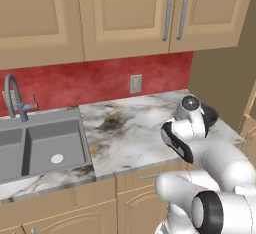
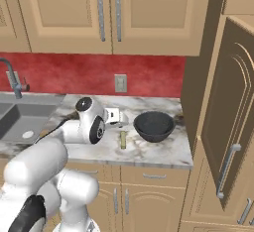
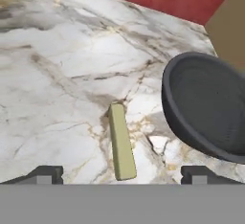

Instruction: Pick the egg and butter from the fridge and place them by the bowl for mixing.

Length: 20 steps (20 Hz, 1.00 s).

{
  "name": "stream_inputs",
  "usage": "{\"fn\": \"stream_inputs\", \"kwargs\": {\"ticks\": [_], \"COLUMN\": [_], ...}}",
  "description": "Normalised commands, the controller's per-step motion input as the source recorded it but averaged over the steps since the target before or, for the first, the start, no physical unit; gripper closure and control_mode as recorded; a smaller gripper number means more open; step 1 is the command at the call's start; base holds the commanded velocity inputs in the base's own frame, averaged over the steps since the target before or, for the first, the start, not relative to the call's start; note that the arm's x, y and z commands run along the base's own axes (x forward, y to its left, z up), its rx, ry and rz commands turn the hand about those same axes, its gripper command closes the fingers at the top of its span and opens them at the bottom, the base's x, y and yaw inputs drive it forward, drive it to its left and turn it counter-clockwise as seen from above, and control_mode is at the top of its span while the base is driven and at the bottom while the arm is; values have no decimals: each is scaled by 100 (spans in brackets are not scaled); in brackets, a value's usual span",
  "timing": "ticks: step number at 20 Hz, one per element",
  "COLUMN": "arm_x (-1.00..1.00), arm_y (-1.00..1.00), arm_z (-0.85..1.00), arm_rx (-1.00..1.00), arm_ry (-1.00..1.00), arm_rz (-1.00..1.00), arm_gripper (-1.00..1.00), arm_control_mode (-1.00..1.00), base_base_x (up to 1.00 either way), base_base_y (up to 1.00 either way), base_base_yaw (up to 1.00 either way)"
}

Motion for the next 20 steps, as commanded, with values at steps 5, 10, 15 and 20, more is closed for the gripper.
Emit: {"fn": "stream_inputs", "kwargs": {"ticks": [5,10,15,20], "arm_x": [-100,-100,-77,-9], "arm_y": [5,0,-3,0], "arm_z": [100,100,56,-1], "arm_rx": [4,11,9,0], "arm_ry": [-30,-11,-4,0], "arm_rz": [-15,-14,-11,0], "arm_gripper": [-100,-100,-100,-100], "arm_control_mode": [-100,-100,-100,100], "base_base_x": [0,0,0,-40], "base_base_y": [0,0,0,10], "base_base_yaw": [0,0,0,0]}}
